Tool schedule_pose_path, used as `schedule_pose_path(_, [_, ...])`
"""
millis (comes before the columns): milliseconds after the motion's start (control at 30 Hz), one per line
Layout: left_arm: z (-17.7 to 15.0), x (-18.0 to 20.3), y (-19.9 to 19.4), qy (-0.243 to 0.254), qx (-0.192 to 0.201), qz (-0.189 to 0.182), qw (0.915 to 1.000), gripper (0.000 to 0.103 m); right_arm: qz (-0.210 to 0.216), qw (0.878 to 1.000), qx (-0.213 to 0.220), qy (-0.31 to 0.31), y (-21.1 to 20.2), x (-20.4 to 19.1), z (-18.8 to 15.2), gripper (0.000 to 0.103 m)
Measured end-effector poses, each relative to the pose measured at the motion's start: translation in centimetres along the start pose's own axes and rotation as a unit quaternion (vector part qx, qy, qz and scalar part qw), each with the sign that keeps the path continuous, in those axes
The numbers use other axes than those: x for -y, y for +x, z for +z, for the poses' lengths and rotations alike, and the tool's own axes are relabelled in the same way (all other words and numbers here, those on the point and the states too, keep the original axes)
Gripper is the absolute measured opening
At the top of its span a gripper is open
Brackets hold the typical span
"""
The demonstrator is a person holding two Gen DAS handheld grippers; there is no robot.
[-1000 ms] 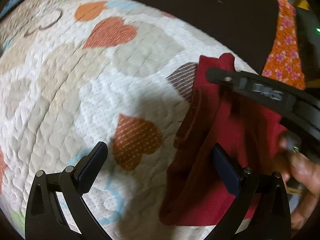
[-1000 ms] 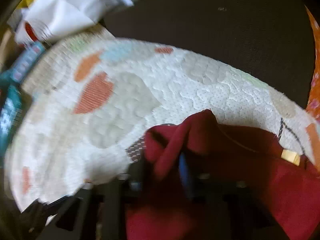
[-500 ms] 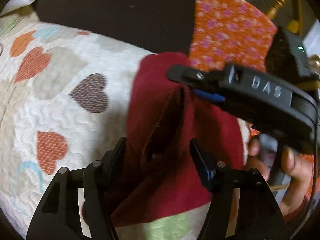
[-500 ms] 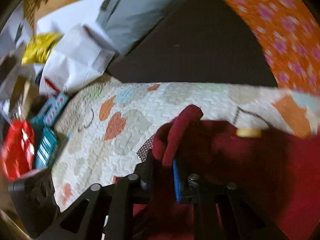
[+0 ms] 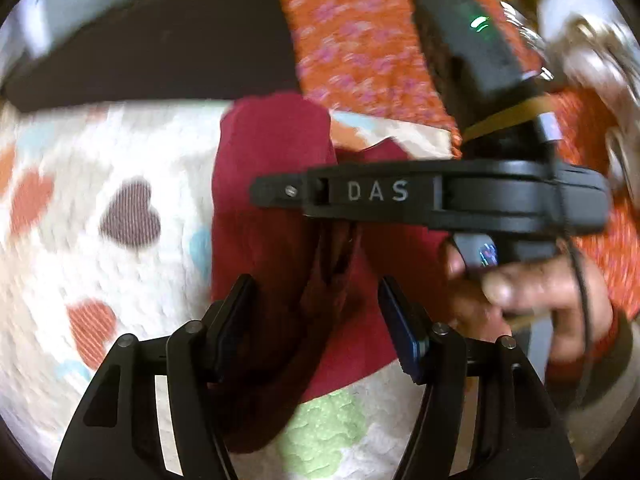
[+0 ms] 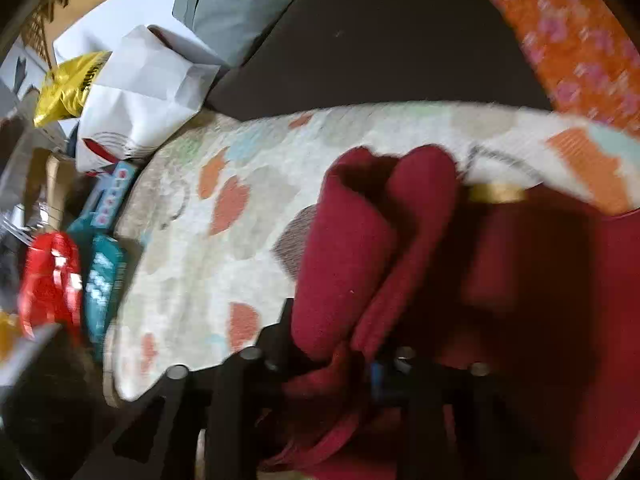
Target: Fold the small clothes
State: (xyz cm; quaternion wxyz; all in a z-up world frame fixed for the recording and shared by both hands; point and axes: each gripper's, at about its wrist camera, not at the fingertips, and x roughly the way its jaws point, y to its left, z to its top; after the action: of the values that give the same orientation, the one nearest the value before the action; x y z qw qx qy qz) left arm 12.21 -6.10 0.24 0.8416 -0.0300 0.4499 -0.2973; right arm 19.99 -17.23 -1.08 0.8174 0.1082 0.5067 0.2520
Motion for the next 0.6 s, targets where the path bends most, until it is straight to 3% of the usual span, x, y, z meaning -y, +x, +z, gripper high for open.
schedule_pose_path(100, [0.9, 0.6, -1.7, 0.01, 0.027, -0.029, 0.9992, 0.078, -0.014, 0.999, 0.029, -0.012, -3.4, 1.6, 0.2, 0.018])
schedule_pose_path(300, [1.4, 0.4, 0.0, -0.039, 0.026, -0.051, 0.9976, 0.083, -0.058, 0.997, 0.049, -0.021, -10.6, 7.1, 0.9, 0.018])
schedule_pose_path(467, [1.4, 3.3, 1.2, -0.009, 0.015, -0.072, 0.9972, 0.083, -0.108, 0.992, 0.019, -0.067, -10.9, 8.8, -0.5, 0.018])
schedule_pose_path(533, [1.1, 4.6, 0.8, 0.013, 0.023, -0.1, 0.9947, 0.083, -0.112, 0.991, 0.018, -0.066, -10.6, 9.6, -0.8, 0.018])
schedule_pose_path(600, [1.3, 5.7, 0.7, 0.041, 0.037, -0.1, 0.9934, 0.083, -0.103, 0.993, 0.018, -0.056, -10.2, 10.5, -1.1, 0.018])
